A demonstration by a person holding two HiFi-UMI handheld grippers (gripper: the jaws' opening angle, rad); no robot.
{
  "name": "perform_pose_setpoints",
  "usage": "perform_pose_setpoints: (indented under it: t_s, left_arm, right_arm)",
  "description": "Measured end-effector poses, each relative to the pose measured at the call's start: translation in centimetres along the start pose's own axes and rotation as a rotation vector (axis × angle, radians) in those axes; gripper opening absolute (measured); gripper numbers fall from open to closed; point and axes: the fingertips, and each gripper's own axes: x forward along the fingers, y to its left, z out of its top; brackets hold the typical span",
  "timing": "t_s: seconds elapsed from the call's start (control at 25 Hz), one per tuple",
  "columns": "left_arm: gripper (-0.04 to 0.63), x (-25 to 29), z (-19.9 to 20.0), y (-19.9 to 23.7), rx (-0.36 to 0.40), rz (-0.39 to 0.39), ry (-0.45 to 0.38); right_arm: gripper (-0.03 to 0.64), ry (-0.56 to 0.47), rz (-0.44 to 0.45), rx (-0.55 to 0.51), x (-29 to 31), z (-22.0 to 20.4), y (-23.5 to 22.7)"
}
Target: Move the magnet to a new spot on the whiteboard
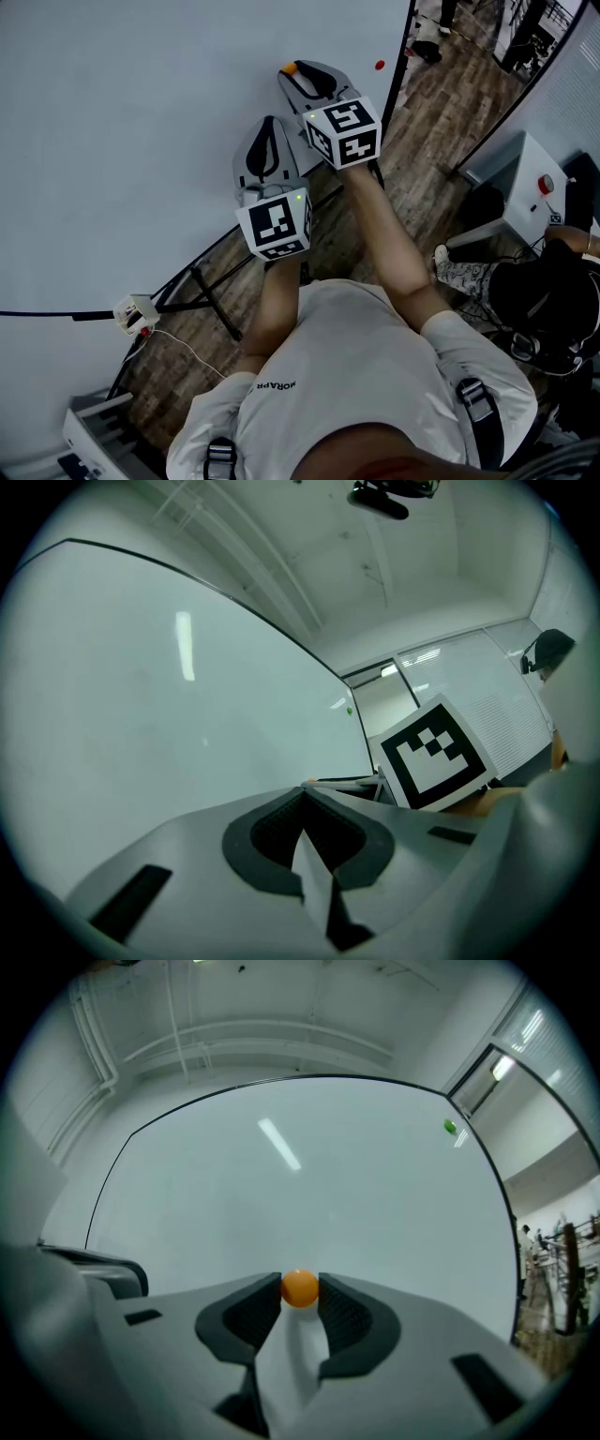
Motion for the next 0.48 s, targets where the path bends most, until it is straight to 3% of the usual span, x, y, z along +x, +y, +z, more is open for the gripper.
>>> perform_pose_setpoints:
  t_s: [0.48]
  left_arm:
    - [0.003,-0.12,0.14,0.3,-0.002,0.003,-0.003]
  right_arm:
    - [0.132,0.008,-0.001,-0.004,0.5,-0.12,-0.05]
